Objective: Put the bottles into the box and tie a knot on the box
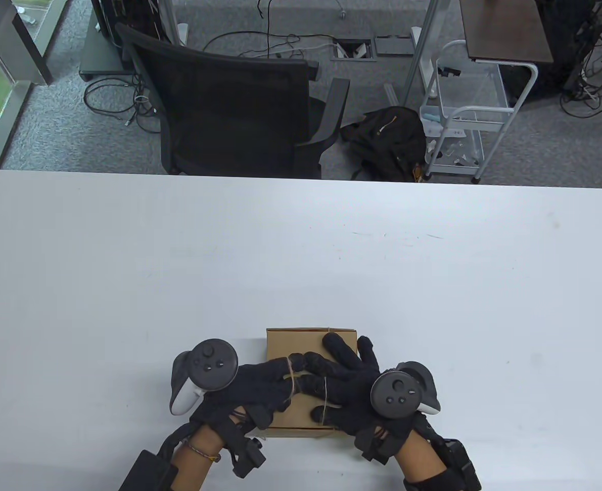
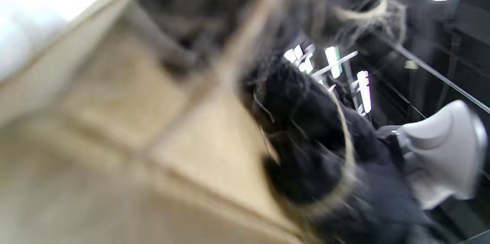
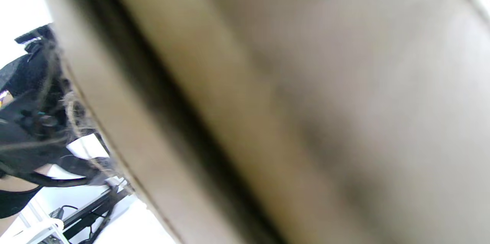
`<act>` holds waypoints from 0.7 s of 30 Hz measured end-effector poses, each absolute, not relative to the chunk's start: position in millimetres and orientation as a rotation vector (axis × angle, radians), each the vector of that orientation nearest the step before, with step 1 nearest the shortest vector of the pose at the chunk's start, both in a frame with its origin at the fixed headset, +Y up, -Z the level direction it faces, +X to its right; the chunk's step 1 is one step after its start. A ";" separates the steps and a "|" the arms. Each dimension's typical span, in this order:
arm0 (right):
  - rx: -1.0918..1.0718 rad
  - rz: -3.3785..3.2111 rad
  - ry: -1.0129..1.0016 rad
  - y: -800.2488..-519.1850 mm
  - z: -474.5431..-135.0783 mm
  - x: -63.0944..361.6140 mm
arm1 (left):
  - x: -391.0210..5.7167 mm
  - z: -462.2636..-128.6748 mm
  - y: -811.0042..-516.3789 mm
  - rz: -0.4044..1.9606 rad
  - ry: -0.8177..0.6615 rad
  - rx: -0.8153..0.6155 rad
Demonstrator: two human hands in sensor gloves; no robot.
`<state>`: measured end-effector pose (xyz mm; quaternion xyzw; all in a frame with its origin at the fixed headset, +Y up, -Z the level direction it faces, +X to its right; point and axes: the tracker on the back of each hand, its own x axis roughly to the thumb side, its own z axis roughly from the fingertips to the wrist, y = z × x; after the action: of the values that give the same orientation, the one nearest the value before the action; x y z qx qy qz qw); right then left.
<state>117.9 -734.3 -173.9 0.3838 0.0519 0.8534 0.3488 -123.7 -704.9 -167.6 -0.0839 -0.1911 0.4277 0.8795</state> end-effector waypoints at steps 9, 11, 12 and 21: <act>0.833 1.978 0.249 -742.5 -171.5 118.1 | -79.5 -128.7 -680.9 0.391 -0.612 0.136; 0.815 1.964 0.265 -742.6 -170.6 117.4 | -77.5 -126.5 -679.4 0.351 -0.633 0.157; 0.823 1.974 0.271 -742.0 -170.3 116.8 | -77.4 -126.6 -679.8 0.350 -0.657 0.154; 0.793 1.952 0.322 -743.7 -171.3 117.4 | -84.8 -134.8 -685.8 0.536 -0.795 0.110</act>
<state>117.4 -743.7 -171.3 0.3257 0.1324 0.8014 0.4839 -84.8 -685.8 -134.8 0.0528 -0.3823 0.2576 0.8858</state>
